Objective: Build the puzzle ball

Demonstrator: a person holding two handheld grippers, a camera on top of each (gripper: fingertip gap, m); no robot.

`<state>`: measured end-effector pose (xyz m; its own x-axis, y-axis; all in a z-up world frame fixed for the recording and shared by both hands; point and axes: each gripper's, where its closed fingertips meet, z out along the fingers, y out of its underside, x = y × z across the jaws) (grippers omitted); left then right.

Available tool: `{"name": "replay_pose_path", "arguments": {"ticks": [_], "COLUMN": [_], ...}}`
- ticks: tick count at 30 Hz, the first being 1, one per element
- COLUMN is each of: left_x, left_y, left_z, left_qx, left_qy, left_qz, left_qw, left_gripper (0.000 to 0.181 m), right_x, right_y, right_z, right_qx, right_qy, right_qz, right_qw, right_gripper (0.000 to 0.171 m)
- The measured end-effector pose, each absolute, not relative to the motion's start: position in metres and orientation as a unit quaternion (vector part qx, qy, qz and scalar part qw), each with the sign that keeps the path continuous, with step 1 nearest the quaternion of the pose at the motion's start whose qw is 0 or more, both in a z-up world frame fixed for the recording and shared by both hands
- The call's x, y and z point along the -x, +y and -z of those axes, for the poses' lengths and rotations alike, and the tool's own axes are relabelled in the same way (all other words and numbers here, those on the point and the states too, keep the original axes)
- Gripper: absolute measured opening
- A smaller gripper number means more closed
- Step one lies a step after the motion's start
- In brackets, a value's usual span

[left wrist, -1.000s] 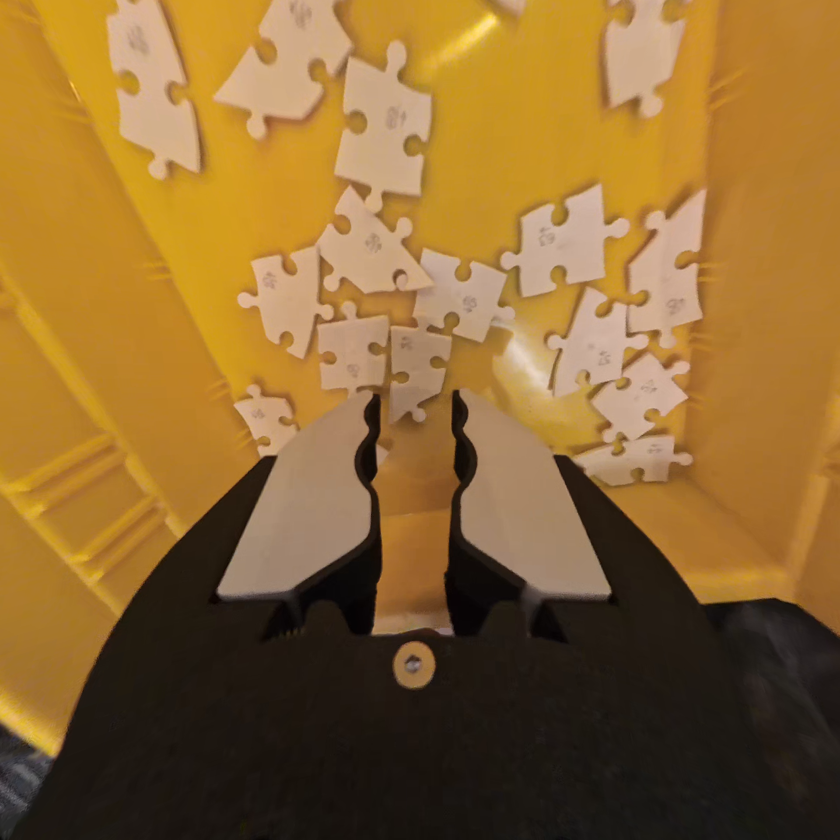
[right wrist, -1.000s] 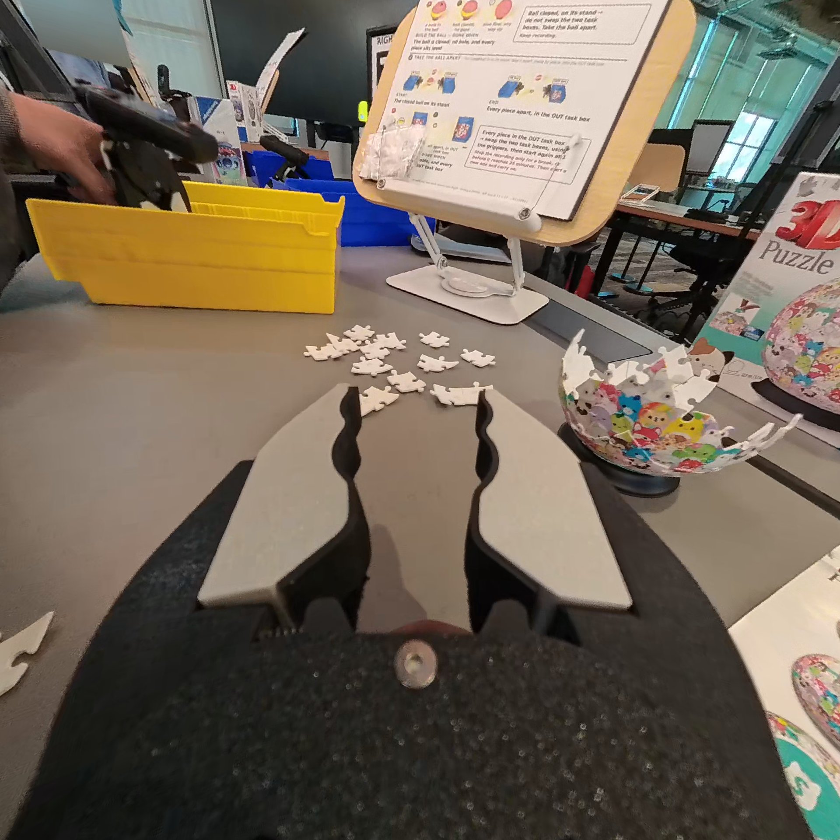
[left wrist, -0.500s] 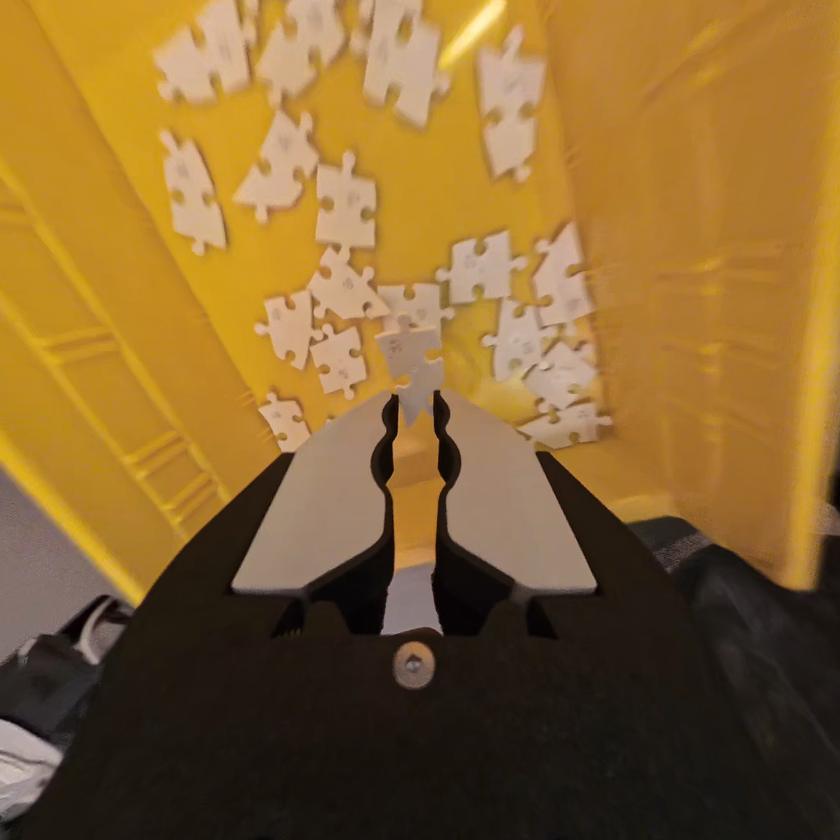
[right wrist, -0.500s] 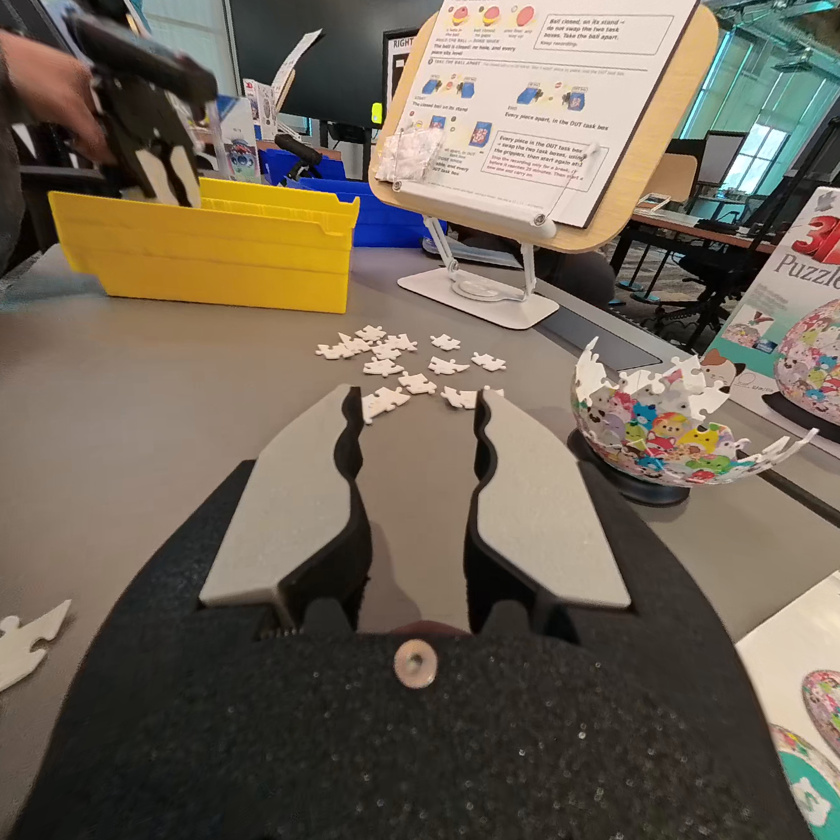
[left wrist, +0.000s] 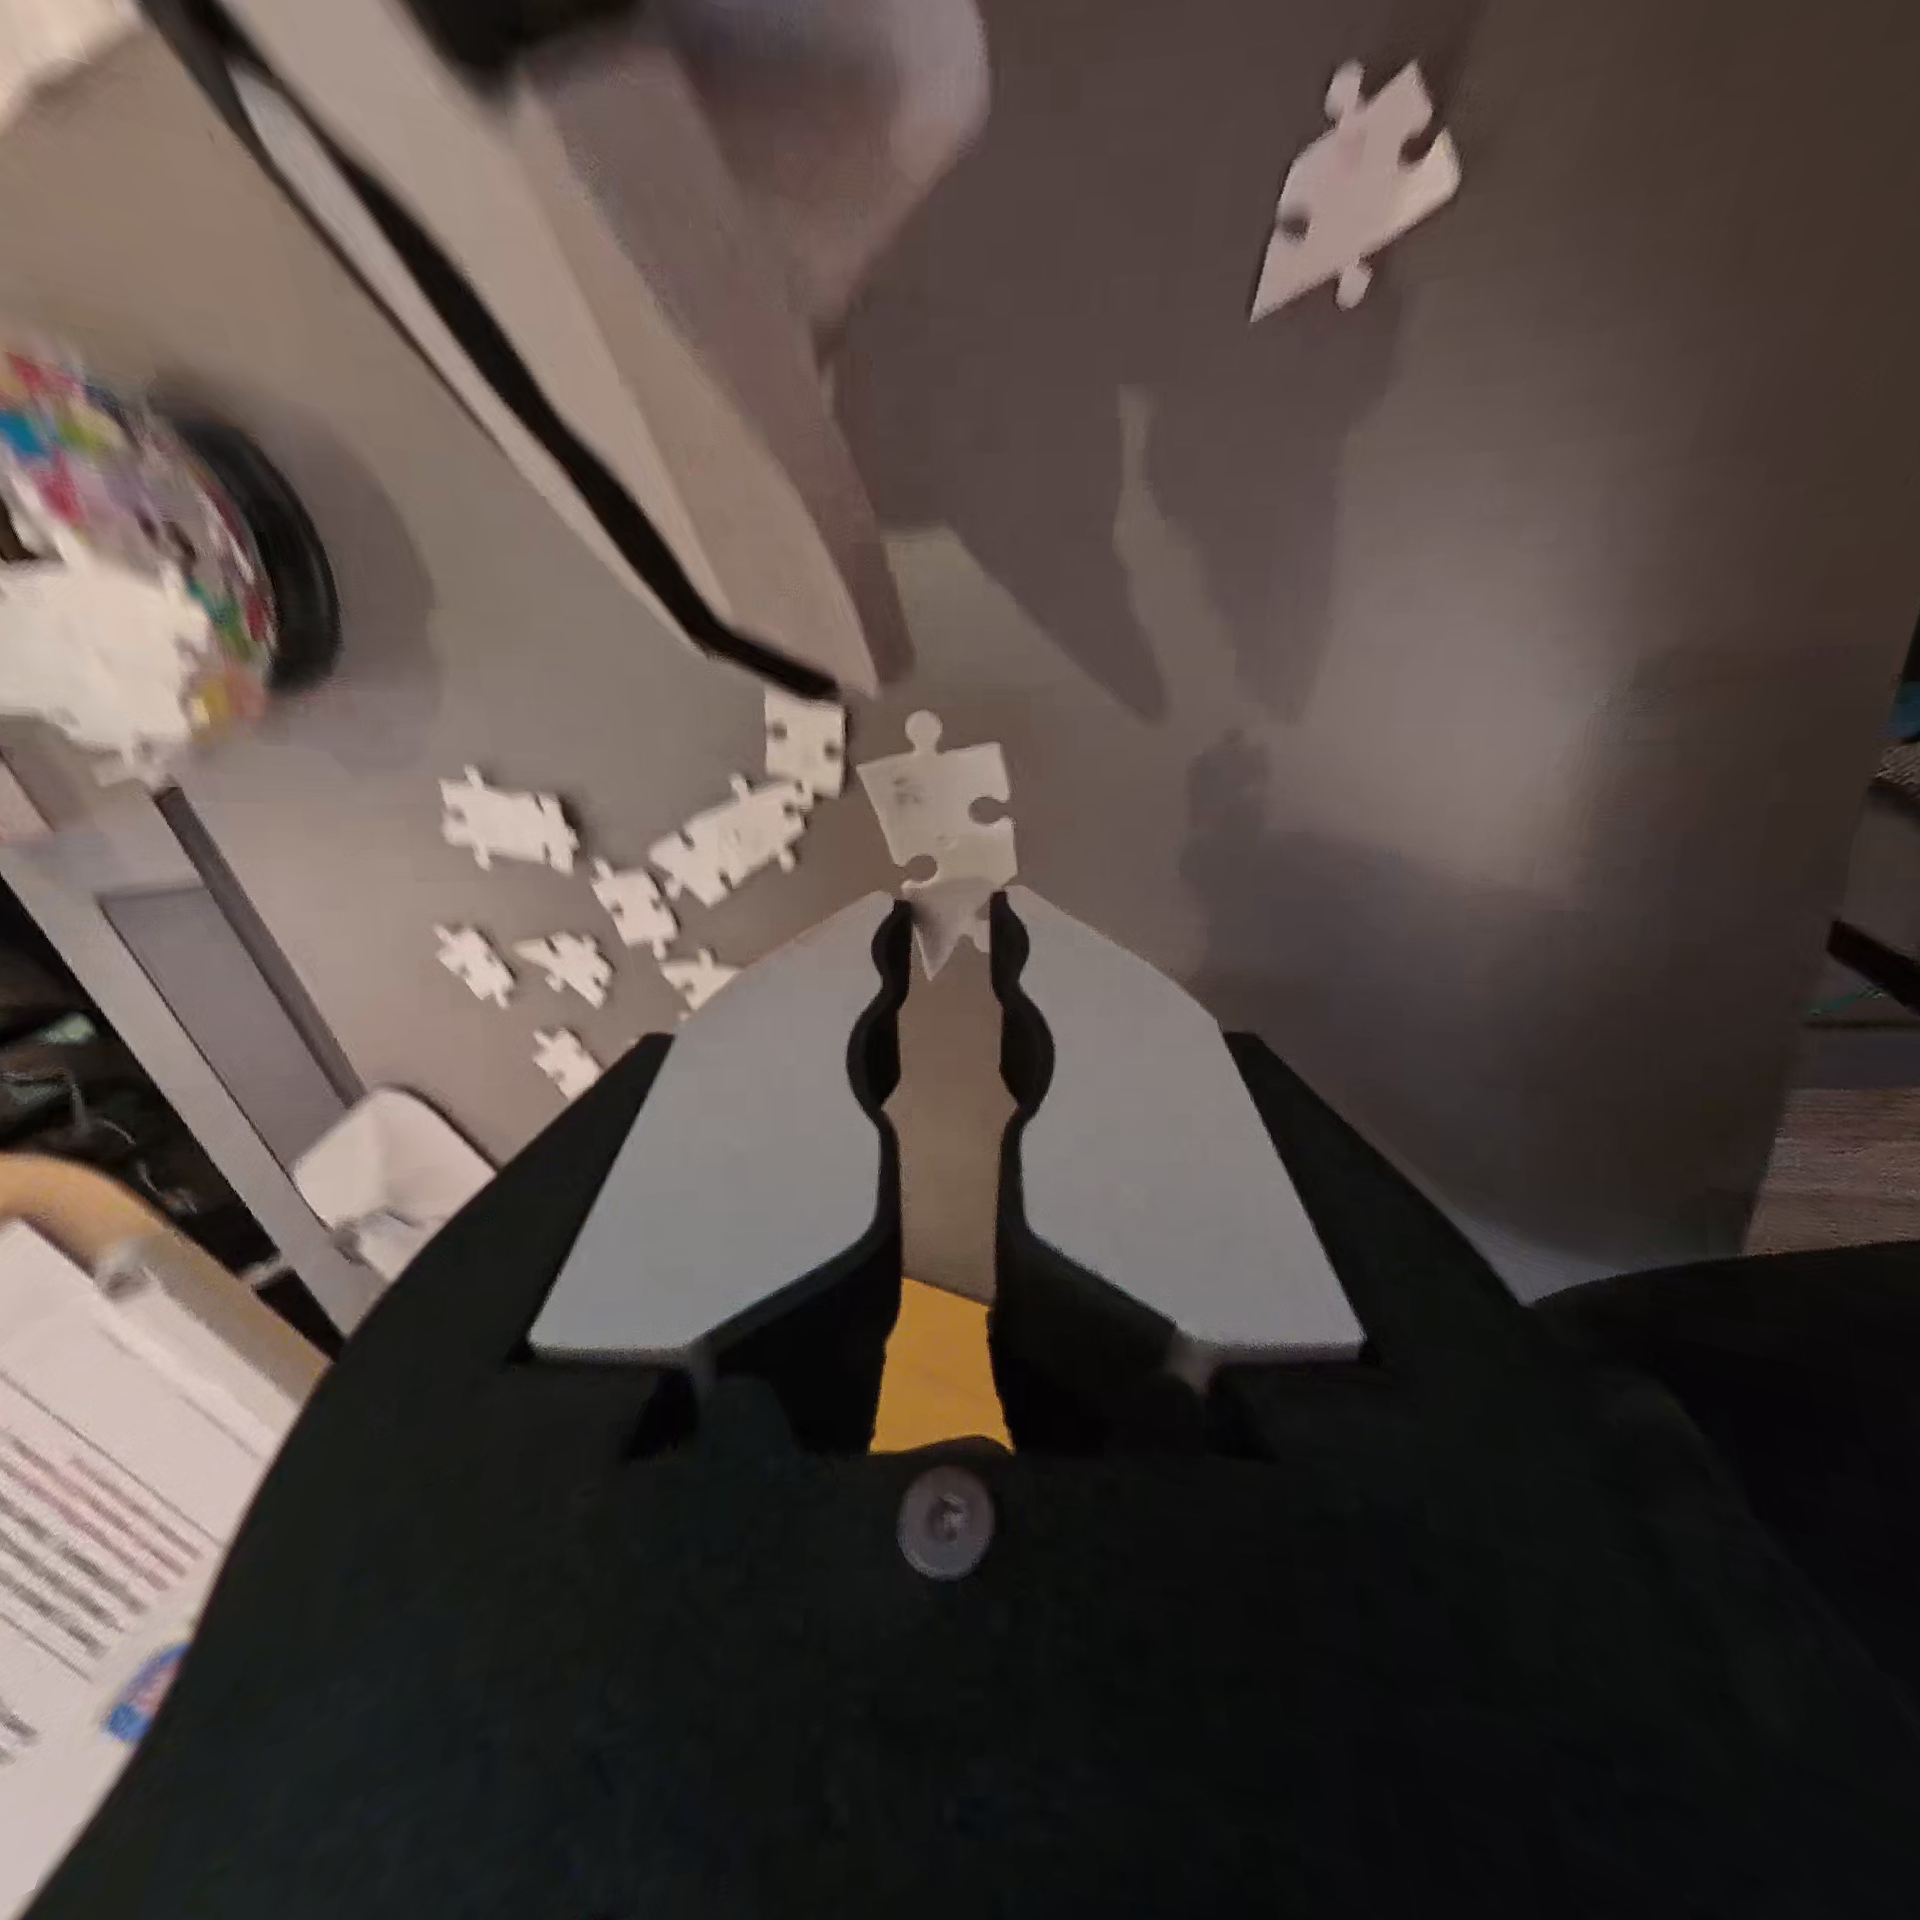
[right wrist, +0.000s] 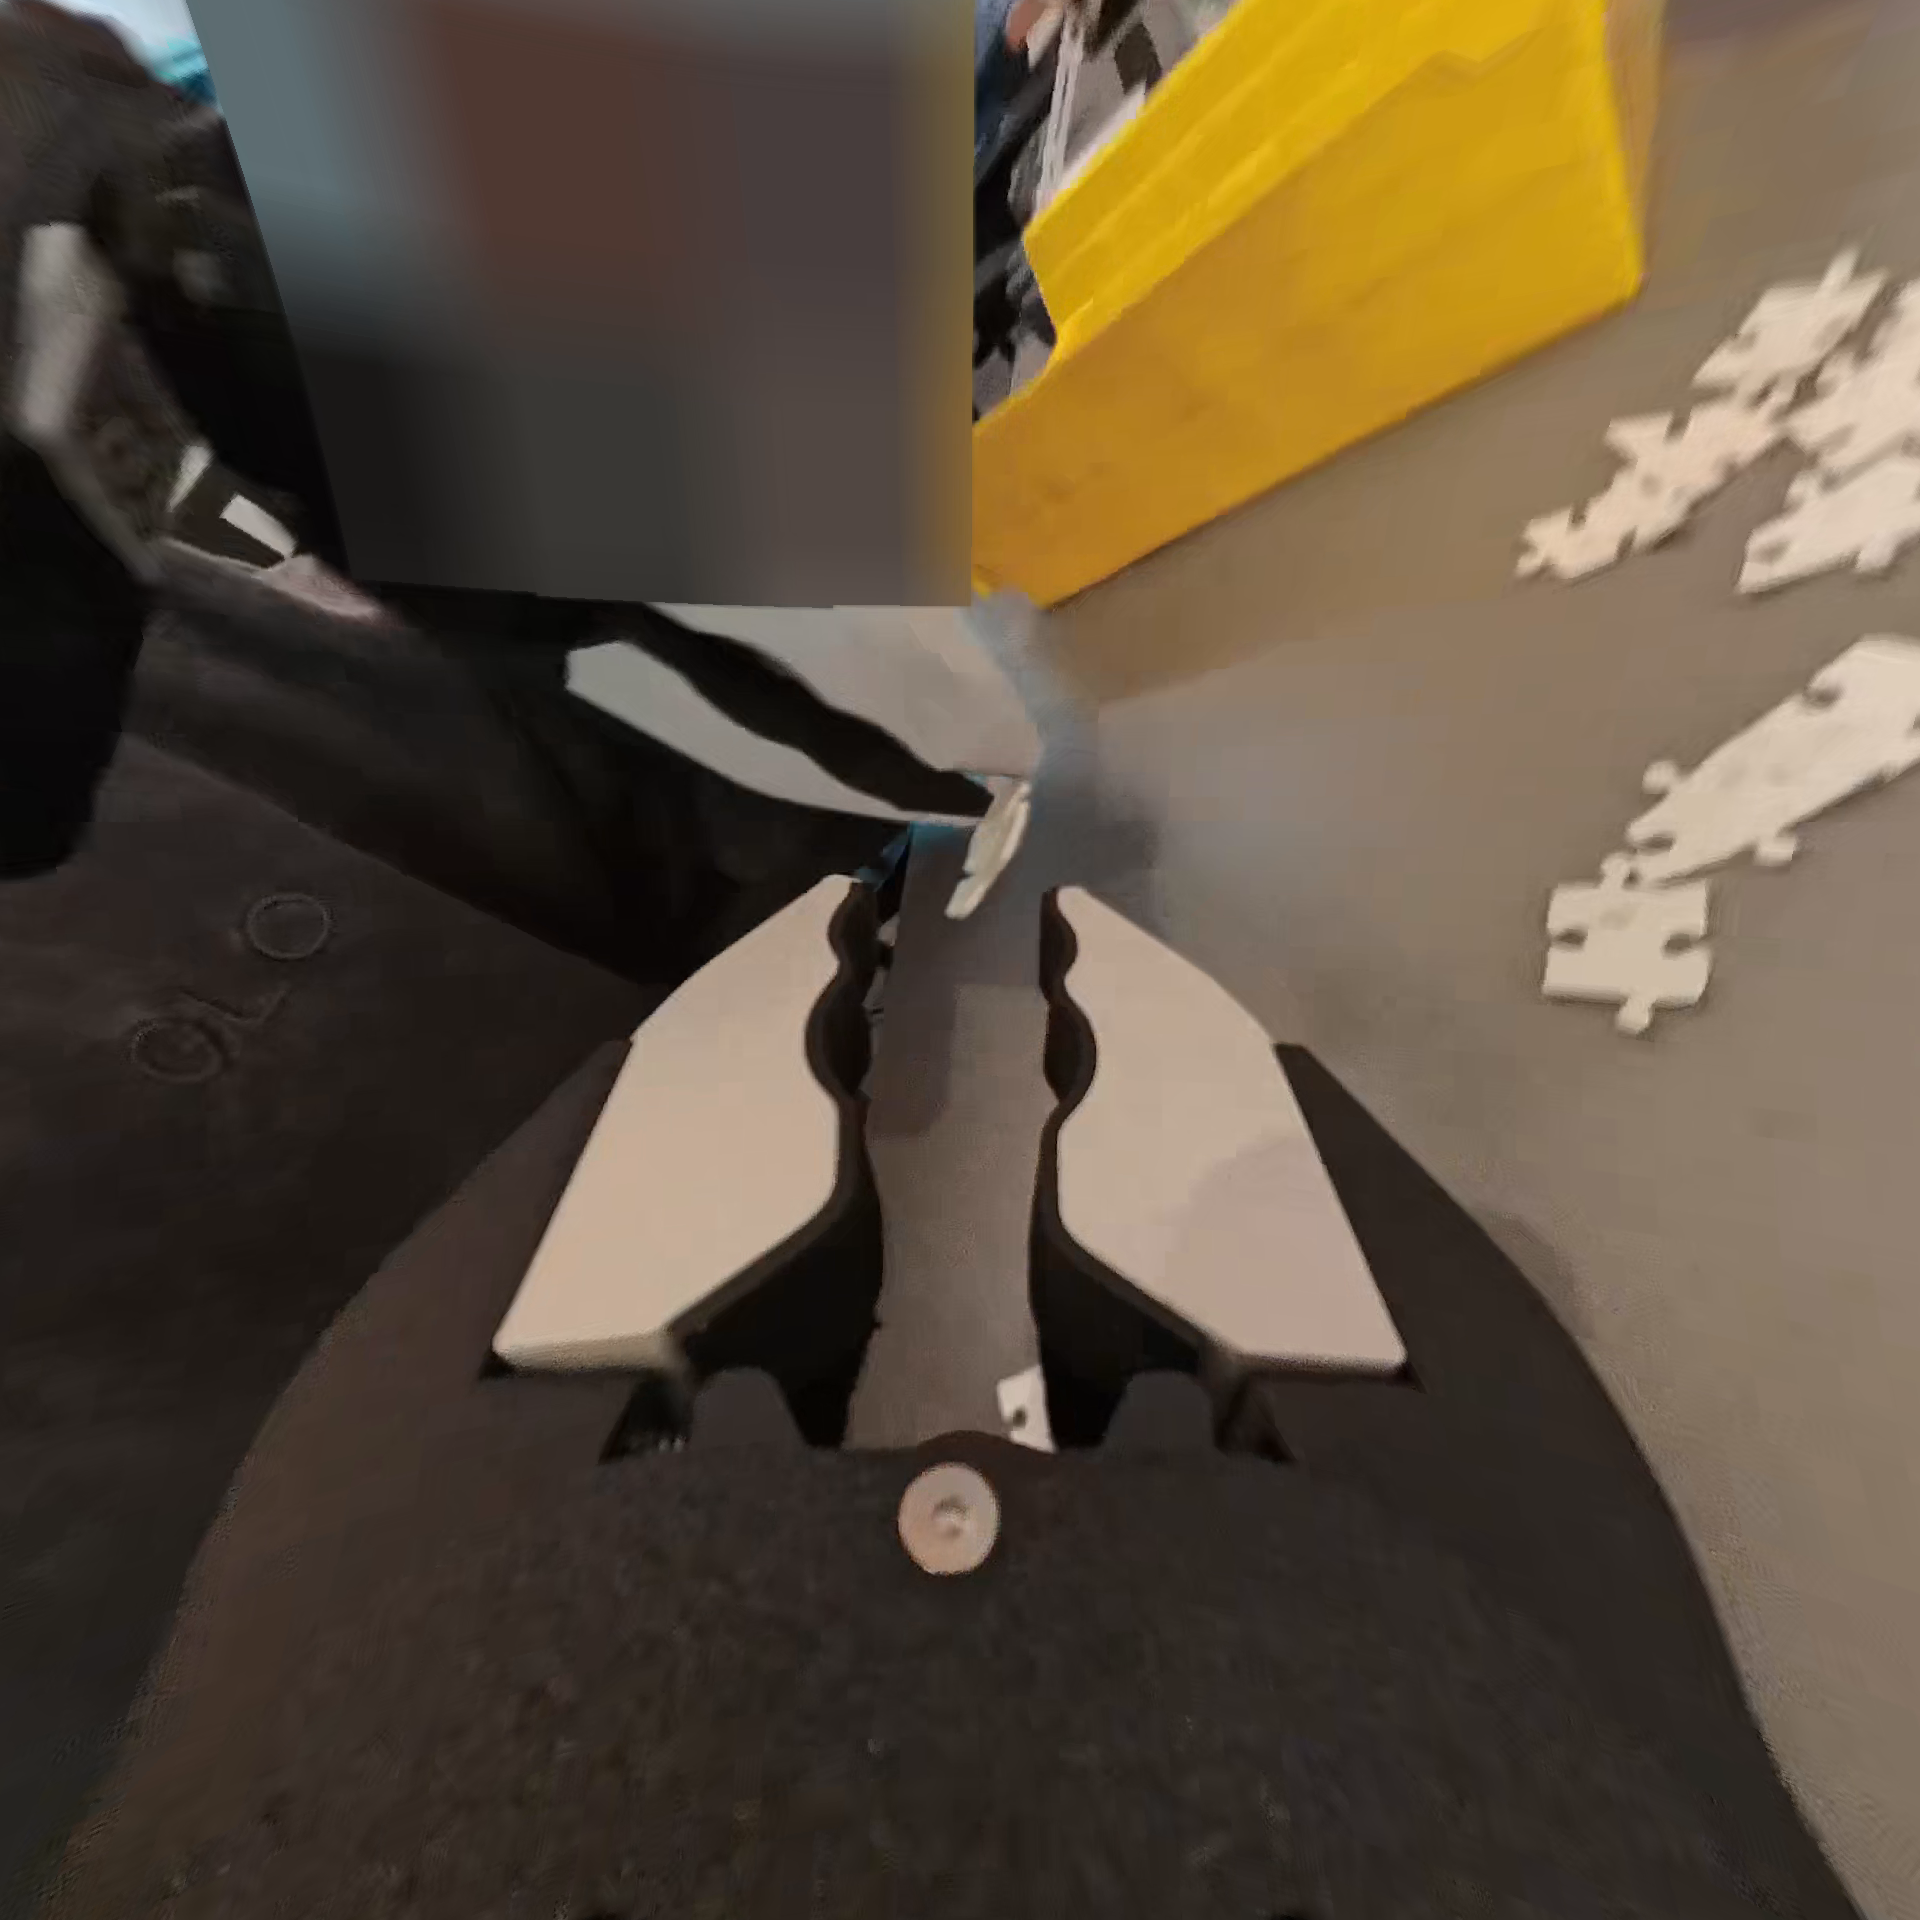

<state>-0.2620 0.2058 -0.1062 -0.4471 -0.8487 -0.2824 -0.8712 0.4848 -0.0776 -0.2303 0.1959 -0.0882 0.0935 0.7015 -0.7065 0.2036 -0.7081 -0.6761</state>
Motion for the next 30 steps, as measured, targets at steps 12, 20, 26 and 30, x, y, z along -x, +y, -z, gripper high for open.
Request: {"name": "replay_pose_path", "arguments": {"ticks": [12, 20, 26, 30], "left_x": [0.227, 0.334, 0.307, 0.288], "left_y": [0.195, 0.219, 0.21, 0.237], "left_z": [0.121, 0.124, 0.161, 0.195], "left_qx": [0.547, 0.805, 0.827, 0.838], "left_qy": [0.815, 0.502, 0.413, 0.435], "left_qz": [-0.023, 0.068, 0.193, 0.124], "left_qw": [0.192, 0.31, 0.331, 0.305], "left_gripper": [0.0, 0.011, 0.045, 0.054], "right_x": [0.178, 0.167, 0.211, 0.22], "right_y": [0.195, 0.179, 0.177, 0.178], "right_z": [0.137, 0.154, 0.172, 0.164], "right_qx": [0.786, 0.791, 0.769, 0.765], "right_qy": [-0.259, -0.335, -0.443, -0.448], "right_qz": [-0.527, -0.439, -0.375, -0.377], "right_qw": [0.196, 0.262, 0.268, 0.27], "right_gripper": [0.0, 0.011, 0.032, 0.026]}}
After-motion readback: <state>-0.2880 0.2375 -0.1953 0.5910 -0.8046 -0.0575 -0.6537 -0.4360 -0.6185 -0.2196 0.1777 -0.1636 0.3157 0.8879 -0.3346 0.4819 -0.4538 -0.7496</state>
